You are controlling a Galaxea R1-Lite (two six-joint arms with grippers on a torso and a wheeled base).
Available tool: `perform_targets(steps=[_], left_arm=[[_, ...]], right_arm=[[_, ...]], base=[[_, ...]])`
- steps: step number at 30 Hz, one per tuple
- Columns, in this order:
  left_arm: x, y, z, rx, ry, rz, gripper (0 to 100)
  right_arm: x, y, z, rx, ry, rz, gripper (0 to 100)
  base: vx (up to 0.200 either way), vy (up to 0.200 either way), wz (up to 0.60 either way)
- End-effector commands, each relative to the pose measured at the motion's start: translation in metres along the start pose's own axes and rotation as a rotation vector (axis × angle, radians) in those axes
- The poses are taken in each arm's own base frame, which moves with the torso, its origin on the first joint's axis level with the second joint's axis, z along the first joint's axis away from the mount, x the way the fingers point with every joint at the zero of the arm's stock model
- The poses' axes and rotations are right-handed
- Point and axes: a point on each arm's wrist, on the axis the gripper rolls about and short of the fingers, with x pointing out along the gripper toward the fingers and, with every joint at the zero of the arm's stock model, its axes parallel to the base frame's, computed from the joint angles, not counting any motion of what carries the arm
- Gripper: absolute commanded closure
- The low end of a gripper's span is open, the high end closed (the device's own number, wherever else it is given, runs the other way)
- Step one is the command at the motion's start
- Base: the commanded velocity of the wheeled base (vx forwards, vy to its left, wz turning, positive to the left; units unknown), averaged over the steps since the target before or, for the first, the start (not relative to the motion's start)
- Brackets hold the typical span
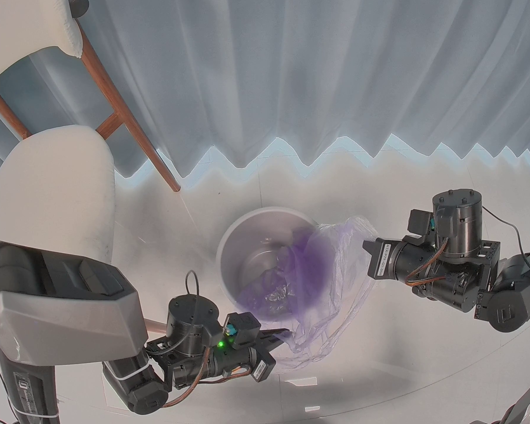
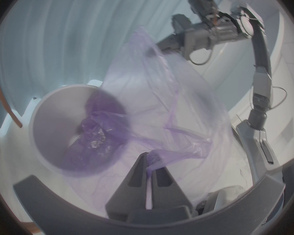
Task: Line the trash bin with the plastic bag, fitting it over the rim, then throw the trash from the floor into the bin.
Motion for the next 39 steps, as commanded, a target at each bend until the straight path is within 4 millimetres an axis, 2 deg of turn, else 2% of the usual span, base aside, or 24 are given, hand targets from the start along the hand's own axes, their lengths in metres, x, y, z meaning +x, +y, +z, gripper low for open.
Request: perform_targets(steps=[1,4,10,15,22,30,39], left_arm=[[-0.006,0.010,0.009,-0.017,-0.040,0.047,100],[-0.018,0.021,0.023,-0.014,-0.110,0.086,100],[-0.032,0.034,0.037,-0.041,-0.169,0.135,100],[-0.042,0.043,0.053,-0.159,-0.259,0.161,100],[-0.056,0.064,0.056,-0.201,-0.291,0.244,100],[-0.059,0.081,0.067,-0.207,-0.340,0.339,100],[-0.045,0.099,0.091,-0.221,-0.341,0.372,100]], right_arm=[[-0.003,-0.001,-0.001,0.000,0.001,-0.001,100],[-0.003,-0.001,-0.001,-0.002,0.003,-0.002,100],[-0.005,-0.002,-0.002,-0.005,0.003,-0.001,100],[-0.007,-0.005,-0.003,-0.015,0.008,-0.006,100],[0.001,-0.011,0.005,-0.009,-0.005,-0.013,100],[0.017,-0.006,0.023,-0.008,-0.031,0.024,100],[0.050,-0.007,0.045,-0.063,-0.049,0.047,100]], base=[[0.000,0.000,0.00],[0.000,0.000,0.00],[0.000,0.000,0.00],[0.000,0.000,0.00],[0.000,0.000,0.00],[0.000,0.000,0.00],[0.000,0.000,0.00]])
